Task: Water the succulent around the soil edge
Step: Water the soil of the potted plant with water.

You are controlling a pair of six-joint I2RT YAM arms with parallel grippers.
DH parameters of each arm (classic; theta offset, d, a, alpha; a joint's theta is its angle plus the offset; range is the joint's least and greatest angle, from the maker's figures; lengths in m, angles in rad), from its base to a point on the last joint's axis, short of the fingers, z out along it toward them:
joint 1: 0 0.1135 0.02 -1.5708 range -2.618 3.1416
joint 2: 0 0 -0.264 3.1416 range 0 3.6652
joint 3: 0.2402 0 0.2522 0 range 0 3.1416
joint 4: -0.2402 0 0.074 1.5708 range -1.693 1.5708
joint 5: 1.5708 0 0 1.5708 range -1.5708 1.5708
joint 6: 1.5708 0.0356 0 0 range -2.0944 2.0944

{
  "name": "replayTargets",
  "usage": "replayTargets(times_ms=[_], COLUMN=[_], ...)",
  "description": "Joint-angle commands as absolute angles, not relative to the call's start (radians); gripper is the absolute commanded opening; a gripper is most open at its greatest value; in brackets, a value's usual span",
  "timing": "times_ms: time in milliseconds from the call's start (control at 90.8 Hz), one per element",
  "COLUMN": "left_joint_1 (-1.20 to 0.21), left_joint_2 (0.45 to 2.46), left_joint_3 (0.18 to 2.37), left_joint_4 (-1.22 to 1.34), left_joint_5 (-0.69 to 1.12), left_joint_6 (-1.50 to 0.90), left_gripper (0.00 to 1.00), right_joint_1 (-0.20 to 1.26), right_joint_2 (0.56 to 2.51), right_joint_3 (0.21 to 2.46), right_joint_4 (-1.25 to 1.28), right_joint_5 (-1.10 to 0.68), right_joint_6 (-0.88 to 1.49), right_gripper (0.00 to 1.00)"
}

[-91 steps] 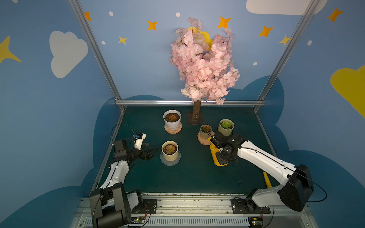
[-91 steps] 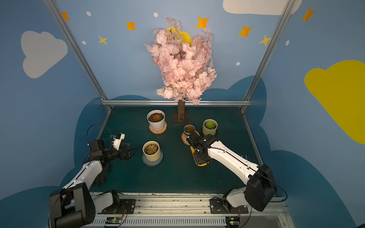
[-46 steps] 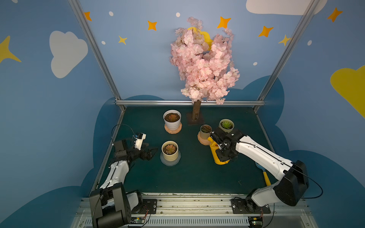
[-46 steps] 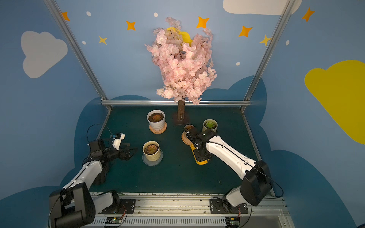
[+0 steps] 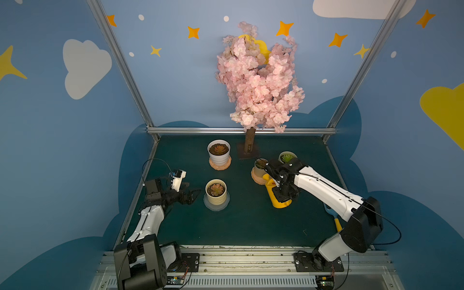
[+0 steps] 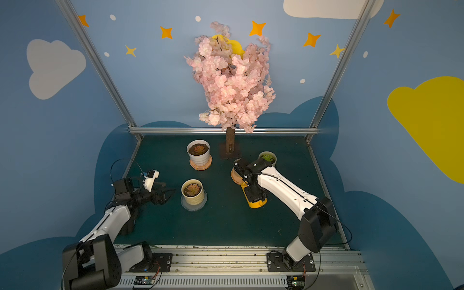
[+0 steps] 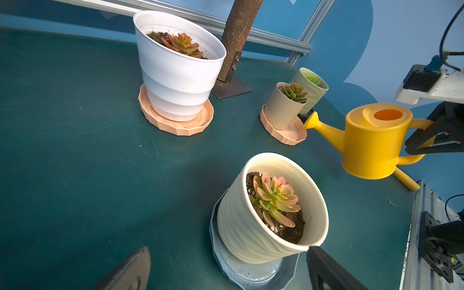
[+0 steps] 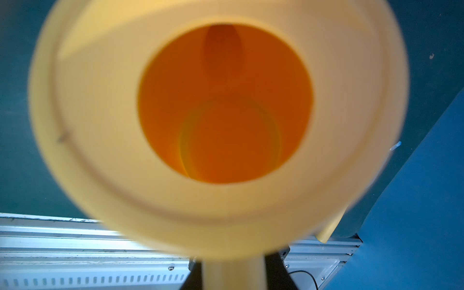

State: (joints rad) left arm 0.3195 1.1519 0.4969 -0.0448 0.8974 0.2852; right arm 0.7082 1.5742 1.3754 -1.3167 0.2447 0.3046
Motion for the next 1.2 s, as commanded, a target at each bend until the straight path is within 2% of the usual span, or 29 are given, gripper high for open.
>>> replayTargets(times_ms=[0, 1189], left_joint_1=[0.318, 0.305], left_joint_2=[1.139, 1.123], left_joint_3=[0.493, 0.480], left_joint_4=[-0.043, -0.043], left_joint_5=[0.919, 0.915], left_joint_6=[0.301, 0.310], left_gripper=[1.00, 1.00], right_joint_1=[0.700, 0.669], right_joint_2=[1.578, 1.600], right_joint_3=[1.413, 1.448], right_joint_4=[-1.370, -1.383], right_joint_5=[0.257, 0.244], right_joint_6=[0.292, 0.227], right_gripper=[0.00, 0.00])
